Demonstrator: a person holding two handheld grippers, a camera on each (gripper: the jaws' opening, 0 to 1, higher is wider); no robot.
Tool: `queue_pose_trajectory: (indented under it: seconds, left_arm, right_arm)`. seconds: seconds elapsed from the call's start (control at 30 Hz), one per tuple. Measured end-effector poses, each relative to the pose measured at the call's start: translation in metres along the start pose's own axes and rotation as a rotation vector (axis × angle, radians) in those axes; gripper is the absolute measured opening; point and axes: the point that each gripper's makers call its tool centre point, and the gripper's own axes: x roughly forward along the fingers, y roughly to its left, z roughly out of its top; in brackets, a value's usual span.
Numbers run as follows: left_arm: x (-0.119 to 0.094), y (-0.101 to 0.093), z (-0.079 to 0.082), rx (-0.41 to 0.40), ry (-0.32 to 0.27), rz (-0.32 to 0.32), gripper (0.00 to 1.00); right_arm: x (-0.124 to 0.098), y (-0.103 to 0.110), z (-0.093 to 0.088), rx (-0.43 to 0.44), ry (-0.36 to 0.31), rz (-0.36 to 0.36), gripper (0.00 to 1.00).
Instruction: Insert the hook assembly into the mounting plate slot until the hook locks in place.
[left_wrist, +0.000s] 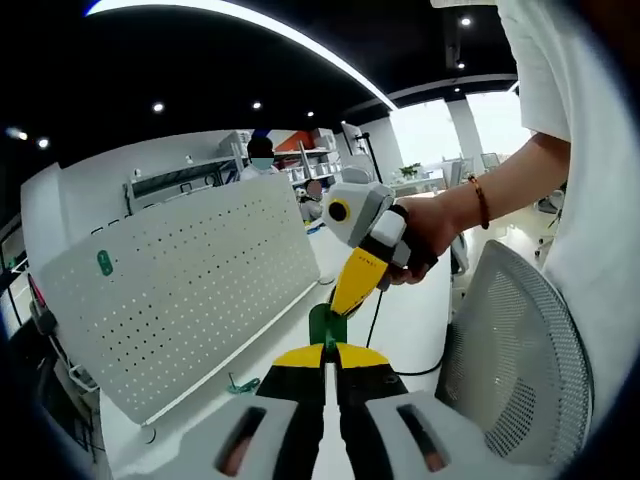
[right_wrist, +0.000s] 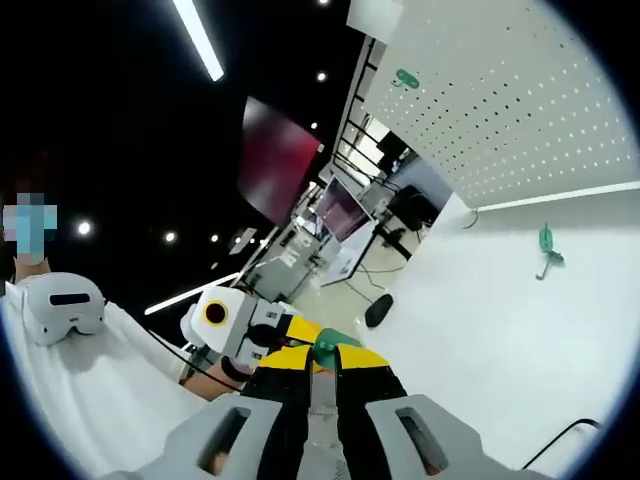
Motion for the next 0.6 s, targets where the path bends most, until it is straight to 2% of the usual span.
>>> queue_pose_trajectory:
  seconds: [0.13,0.17,0.2,0.23,0.27,0.3,0.33,0.37,0.4,0.47,0.6]
  left_arm:
    - [0.0,0.004,-0.001,0.012,0.012,0.027,0.03]
    - [0.0,0.006,-0.001,0.017,0.009,0.034,0.03]
    - [-0.002,0.006,0.005,-0.012,-0.028,0.037,0.02]
    - [-0.002,0.0,0.021,-0.01,-0.1,0.011,0.02]
    - [-0.006,-0.005,0.012,0.012,-0.035,0.004,0.02]
    - [-0.006,-0.002,0.013,0.042,-0.037,0.03,0.02]
    - [-0.006,-0.003,0.013,0.036,-0.029,0.036,0.02]
    - [-0.006,-0.006,0.011,0.026,-0.018,0.02,0.01]
    - [-0.006,-0.007,0.013,0.024,-0.032,0.02,0.02]
    - [-0.006,-0.004,0.011,0.034,-0.014,0.046,0.02]
    - [-0.007,-0.003,0.01,0.048,-0.009,0.056,0.02]
  right_arm:
    - [0.003,-0.002,0.001,-0.006,0.001,-0.034,0.05]
    - [0.003,-0.007,-0.001,-0.002,0.012,-0.067,0.02]
    - [0.002,-0.017,-0.004,-0.044,0.037,-0.125,0.0]
    - [0.005,-0.008,-0.003,-0.031,0.023,-0.076,0.0]
    - [0.005,0.0,0.007,-0.023,-0.042,-0.027,0.0]
    - [0.003,-0.006,0.006,-0.035,-0.031,-0.069,0.0]
    - [0.003,-0.008,0.007,-0.06,-0.029,-0.085,0.0]
    - [0.003,-0.007,0.007,-0.045,-0.031,-0.075,0.0]
    - [0.003,-0.007,0.009,-0.048,-0.039,-0.079,0.0]
    - [0.002,-0.009,0.009,-0.042,-0.027,-0.098,0.0]
    - [0.001,-0.01,0.006,-0.046,-0.002,-0.109,0.0]
